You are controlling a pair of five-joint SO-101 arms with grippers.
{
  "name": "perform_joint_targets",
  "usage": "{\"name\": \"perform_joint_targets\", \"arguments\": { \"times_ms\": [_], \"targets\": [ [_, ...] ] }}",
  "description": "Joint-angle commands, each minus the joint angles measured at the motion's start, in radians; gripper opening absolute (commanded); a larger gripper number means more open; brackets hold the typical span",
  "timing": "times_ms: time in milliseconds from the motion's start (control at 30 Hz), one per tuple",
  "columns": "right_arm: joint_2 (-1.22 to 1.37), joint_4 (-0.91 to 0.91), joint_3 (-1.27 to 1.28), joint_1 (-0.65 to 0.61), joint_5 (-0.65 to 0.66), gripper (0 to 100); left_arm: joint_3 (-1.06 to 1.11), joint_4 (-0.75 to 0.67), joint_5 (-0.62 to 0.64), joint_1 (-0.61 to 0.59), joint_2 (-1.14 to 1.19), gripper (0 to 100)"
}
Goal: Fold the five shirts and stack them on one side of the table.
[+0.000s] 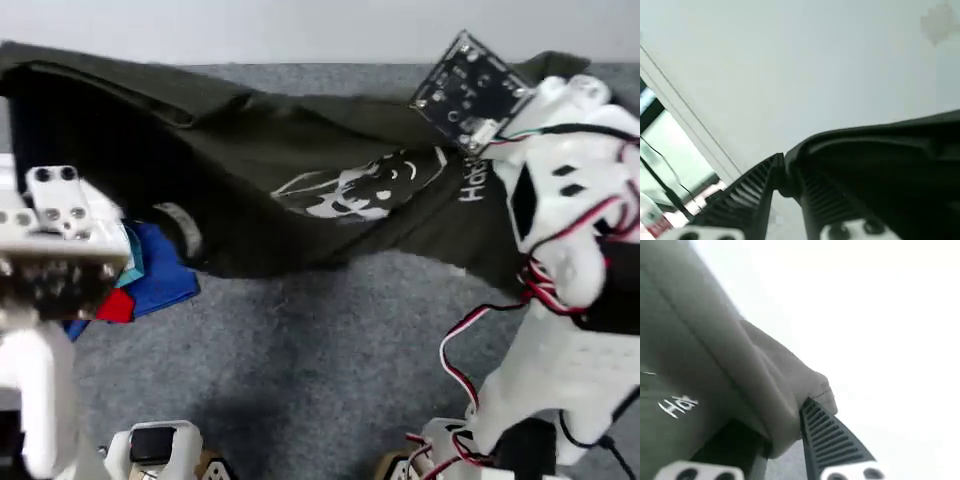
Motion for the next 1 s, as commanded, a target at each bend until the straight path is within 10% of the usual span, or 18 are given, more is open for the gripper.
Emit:
{"name": "perform_joint_targets", "arguments": {
  "times_ms": [0,967],
  "targets": [
    [-0.031,-0.021,-0.069,0.042,0.009,0.9,-0.051,-0.087,-0.077,0.003,0.005,1],
    [-0.377,0.189,0.037,0.162,0.055,0.9,-0.363,0.014,-0.207,-0.003,0.002,1]
  ]
}}
